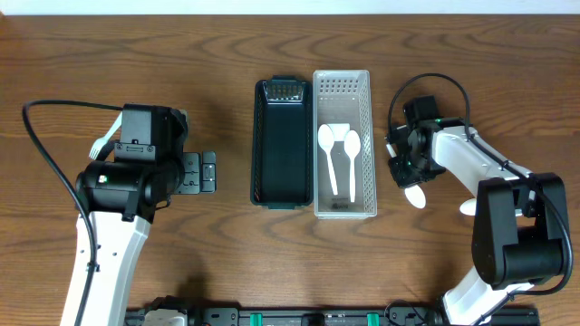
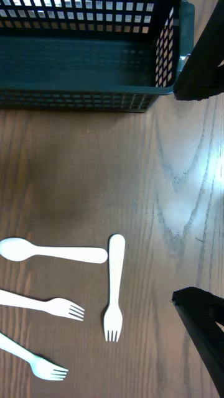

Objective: Pack container
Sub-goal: 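Lower the spoon into the white basket and release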

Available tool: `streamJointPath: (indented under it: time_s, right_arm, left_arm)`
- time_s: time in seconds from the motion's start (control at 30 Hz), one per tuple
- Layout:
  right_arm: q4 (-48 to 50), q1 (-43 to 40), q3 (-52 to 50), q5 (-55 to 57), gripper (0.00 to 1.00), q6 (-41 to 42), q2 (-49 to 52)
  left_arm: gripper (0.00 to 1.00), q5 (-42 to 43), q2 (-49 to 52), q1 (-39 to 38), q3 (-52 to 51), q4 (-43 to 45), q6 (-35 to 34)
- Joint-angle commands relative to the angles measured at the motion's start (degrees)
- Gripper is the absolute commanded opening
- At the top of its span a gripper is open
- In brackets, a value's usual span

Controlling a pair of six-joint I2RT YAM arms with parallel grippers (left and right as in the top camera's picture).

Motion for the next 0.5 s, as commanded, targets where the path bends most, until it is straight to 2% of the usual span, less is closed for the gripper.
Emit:
streamJointPath:
  time_s: [0.0, 0.13, 0.23, 0.33, 0.47]
  right_arm:
    - [0.0, -0.4, -0.3, -0.9, 0.02, 1.7, 2.1]
    - [-2.1, -0.4, 1.9, -0.8, 0.01, 4.8, 1.2]
    - [-7.1, -0.3, 7.6, -0.8, 0.01, 7.2, -0.3]
    - [-14.3, -0.3, 17.9, -0.6, 0.01, 11.9, -2.3]
    - [-21.9, 0.9, 34.0, -1.3, 0.01, 23.2, -4.4]
  left_arm:
    - [0.98, -0.5, 0.3, 0.3, 1.0, -0.3, -0.1]
    - [0.98, -0.5, 0.3, 0.3, 1.0, -0.3, -0.1]
    - [0.98, -0.5, 0.3, 0.3, 1.0, -0.3, -0.1]
    - [0.98, -0.5, 0.3, 0.3, 1.0, -0.3, -0.1]
    - [0.99, -0.5, 0.3, 0.3, 1.0, -0.3, -0.1]
